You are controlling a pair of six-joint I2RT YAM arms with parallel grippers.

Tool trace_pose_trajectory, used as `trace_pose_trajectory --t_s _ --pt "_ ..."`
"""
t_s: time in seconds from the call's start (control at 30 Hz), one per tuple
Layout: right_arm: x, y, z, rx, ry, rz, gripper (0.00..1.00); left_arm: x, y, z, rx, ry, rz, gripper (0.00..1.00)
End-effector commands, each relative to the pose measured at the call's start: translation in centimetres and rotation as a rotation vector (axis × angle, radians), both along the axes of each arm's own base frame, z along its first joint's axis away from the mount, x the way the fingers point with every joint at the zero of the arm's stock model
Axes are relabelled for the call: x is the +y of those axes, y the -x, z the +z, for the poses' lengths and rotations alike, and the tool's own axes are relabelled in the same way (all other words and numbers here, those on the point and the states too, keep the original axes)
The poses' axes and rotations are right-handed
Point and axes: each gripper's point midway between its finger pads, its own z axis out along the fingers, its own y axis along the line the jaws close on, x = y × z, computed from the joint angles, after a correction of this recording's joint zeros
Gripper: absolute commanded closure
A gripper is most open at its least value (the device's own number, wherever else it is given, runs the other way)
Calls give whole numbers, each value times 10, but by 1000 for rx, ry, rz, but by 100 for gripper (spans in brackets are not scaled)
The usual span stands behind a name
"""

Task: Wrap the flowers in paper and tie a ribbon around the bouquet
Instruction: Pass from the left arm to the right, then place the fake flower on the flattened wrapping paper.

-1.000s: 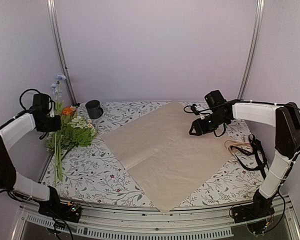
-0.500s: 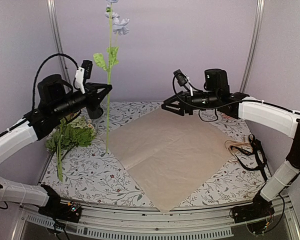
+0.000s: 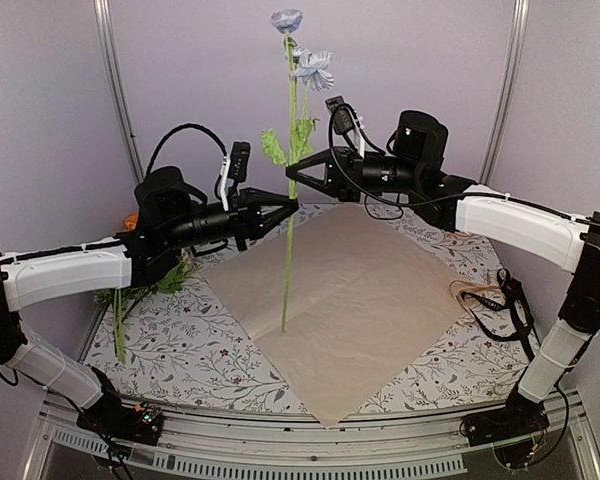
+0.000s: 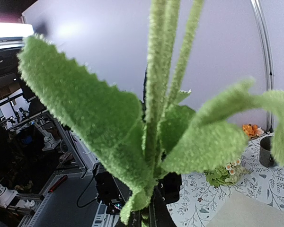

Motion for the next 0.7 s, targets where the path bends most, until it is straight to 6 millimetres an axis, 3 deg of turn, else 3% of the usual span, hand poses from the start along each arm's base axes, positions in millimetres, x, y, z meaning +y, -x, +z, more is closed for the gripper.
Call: trace_pose_trajectory --t_s 0.0,0.03,0.1,0.13,0.17,0.2,0.27,0.33,0.43,0.47,0.53,0.67 --pt "2 -3 -6 44 -3 10 100 -3 12 14 -37 51 -37 100" --pt "1 -4 -6 54 0 9 100 -4 10 11 -20 39 -28 91" --pt "-6 -15 -9 98 12 -14 100 -5 3 2 27 12 0 33" --pt "-12 -25 -13 135 24 -34 100 -3 -1 -2 48 -2 16 11" --pt "-24 -43 -20 211 40 -72 100 -1 -4 -6 61 -17 30 2" --pt "-33 -58 -28 295 64 -101 100 2 -7 -11 72 -32 50 1" --pt "-45 -90 -65 484 152 -133 100 14 -19 -21 93 -71 136 1" --pt "-54 -112 -106 611 234 -129 100 36 -50 -35 136 -138 339 1" --pt "-72 -150 -162 746 274 -220 100 89 -95 -79 283 -318 678 1" --pt "-77 -159 -175 768 282 -249 100 110 -108 -84 327 -339 781 1" --pt "-83 -176 -196 806 295 -286 100 144 -117 -110 439 -414 879 1" --pt "-99 -211 -252 892 351 -388 100 174 -114 -118 465 -391 936 1"
